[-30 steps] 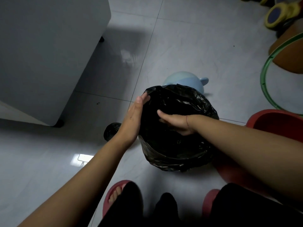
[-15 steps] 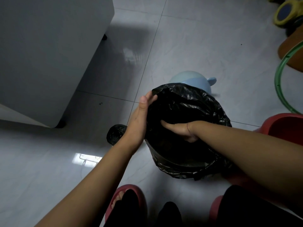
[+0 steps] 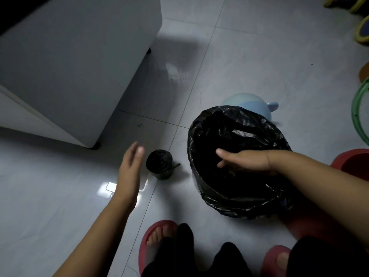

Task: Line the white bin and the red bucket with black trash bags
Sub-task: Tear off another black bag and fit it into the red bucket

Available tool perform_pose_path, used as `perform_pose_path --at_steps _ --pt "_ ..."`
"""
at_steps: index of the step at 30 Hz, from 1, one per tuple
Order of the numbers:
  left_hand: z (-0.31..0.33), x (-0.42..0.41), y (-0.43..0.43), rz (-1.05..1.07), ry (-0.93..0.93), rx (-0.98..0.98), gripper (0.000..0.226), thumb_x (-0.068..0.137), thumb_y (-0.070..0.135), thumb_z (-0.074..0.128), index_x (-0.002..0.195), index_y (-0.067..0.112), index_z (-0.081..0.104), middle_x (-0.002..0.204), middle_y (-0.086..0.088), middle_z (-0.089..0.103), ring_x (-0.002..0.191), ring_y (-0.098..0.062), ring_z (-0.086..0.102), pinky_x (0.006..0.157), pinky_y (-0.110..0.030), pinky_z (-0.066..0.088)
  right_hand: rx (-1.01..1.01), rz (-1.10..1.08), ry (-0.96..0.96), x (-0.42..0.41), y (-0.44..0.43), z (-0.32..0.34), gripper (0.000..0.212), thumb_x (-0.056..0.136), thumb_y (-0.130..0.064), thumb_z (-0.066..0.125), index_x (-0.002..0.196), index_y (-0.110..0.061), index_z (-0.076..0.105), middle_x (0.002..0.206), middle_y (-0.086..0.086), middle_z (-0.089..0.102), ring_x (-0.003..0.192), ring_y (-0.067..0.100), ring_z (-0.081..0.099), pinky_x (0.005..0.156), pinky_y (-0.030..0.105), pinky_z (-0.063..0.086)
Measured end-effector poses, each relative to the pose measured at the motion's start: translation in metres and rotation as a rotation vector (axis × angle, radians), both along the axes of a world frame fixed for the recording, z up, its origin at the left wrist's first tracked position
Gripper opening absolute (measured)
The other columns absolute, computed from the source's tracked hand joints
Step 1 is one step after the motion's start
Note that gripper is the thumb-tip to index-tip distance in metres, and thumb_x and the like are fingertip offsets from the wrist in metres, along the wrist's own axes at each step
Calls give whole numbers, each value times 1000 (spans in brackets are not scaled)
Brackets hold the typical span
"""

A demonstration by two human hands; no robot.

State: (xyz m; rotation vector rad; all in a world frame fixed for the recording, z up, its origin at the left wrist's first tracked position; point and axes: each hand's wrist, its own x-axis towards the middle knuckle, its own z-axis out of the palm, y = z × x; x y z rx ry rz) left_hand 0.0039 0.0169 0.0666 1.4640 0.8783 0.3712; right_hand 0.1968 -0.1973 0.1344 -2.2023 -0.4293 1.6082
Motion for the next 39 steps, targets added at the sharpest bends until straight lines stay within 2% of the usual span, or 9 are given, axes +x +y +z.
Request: perform_pose_path --at_steps 5,9,15,20,25,30,33,36,39 --pt "-42 -12 9 -186 346 251 103 68 45 82 151 24 25 157 -3 28 142 -20 28 114 -38 28 299 -180 15 0 -15 28 71 78 -69 31 127 -25 58 126 -8 64 116 3 58 104 27 38" --pt "-64 11 11 -319 402 443 119 61 48 86 153 20 17 159 -8 20 145 -27 19 117 -44 21 469 -323 37 -15 -26 19 67 74 -69 36 123 -30 58 125 -9 65 117 0 58 103 29 40" --pt "-88 41 21 -468 538 643 116 58 43 87 151 22 21 151 -8 33 138 -31 33 111 -46 31 532 -444 67 -23 -24 -5 70 71 -70 41 121 -25 61 125 -4 65 118 5 58 102 31 42" --pt "-87 40 28 -301 386 500 82 59 23 88 129 12 47 126 -11 52 114 -29 54 89 -31 46 576 -485 99 -23 -18 -3 71 73 -69 43 122 -22 61 124 -3 66 119 8 58 101 32 42" --pt "-32 26 21 14 165 441 79 62 25 85 123 19 37 113 3 48 101 -16 55 70 -9 40 581 -538 63 -28 -10 21 65 73 -65 46 116 -19 65 121 0 67 115 11 61 99 34 46" --pt "71 34 -9 96 -81 446 75 63 34 83 115 33 29 104 18 45 92 11 51 66 4 39 645 -518 5 -44 -1 77 75 65 -61 56 127 -18 55 128 2 60 116 15 59 101 35 44" --pt "135 52 -39 57 -201 452 74 63 36 83 114 33 30 104 21 47 93 16 50 69 -3 43 723 -527 21 -52 4 123 80 62 -59 58 132 -20 47 128 2 56 117 18 57 102 34 43" --pt "192 71 -70 14 -274 467 75 63 38 83 116 30 31 106 16 51 95 2 56 77 -19 49 808 -536 12 -61 7 169 80 62 -60 61 132 -24 45 124 -5 54 118 18 55 107 36 40" --pt "237 84 -97 12 -317 487 78 63 44 80 120 25 31 112 3 52 100 -16 57 81 -34 51 903 -627 3 -69 8 207 97 65 -59 64 146 -19 28 140 0 49 123 29 53 100 40 47"
